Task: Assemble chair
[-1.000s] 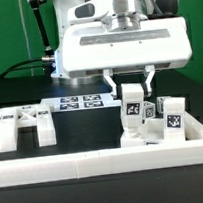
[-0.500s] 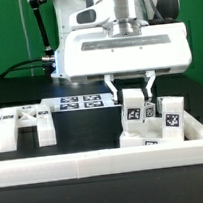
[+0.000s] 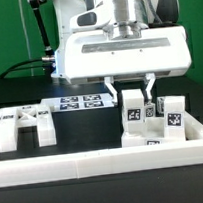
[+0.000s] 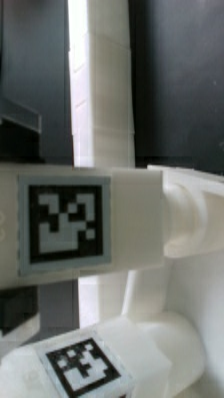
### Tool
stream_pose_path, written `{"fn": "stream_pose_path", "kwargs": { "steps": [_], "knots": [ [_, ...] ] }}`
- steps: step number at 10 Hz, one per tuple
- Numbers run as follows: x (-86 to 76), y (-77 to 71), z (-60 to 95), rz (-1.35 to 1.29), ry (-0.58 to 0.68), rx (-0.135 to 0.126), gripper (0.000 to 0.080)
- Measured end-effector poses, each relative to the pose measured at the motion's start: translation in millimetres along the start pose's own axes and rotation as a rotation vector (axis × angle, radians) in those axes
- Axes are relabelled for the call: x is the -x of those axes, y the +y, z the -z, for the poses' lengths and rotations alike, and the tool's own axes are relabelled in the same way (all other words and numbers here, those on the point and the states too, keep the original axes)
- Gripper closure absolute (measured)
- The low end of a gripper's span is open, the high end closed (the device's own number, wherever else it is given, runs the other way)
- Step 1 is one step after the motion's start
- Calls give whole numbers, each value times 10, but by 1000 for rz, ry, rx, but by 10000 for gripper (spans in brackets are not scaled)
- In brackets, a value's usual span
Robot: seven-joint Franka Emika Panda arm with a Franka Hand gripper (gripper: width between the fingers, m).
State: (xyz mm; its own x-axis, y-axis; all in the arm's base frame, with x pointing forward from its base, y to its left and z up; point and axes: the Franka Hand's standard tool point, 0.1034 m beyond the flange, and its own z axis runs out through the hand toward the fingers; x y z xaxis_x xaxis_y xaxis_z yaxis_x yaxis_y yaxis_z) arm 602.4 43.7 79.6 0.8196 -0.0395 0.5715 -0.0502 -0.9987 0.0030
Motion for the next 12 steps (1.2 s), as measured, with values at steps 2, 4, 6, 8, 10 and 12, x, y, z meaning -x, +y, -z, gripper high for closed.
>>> {"fn": "stream_pose_path", "kwargs": {
  "steps": [2, 4, 6, 8, 10, 12],
  "knots": [
    [23, 5, -18, -1, -30, 0, 502],
    [30, 7, -22, 4, -32, 0, 188],
    [34, 8, -24, 7, -33, 0, 156],
    [-5, 41, 9, 29, -51, 0, 150],
    [-107, 82, 99, 39, -59, -4, 150],
    [-212, 99, 194, 34, -70, -11, 150]
  ]
}}
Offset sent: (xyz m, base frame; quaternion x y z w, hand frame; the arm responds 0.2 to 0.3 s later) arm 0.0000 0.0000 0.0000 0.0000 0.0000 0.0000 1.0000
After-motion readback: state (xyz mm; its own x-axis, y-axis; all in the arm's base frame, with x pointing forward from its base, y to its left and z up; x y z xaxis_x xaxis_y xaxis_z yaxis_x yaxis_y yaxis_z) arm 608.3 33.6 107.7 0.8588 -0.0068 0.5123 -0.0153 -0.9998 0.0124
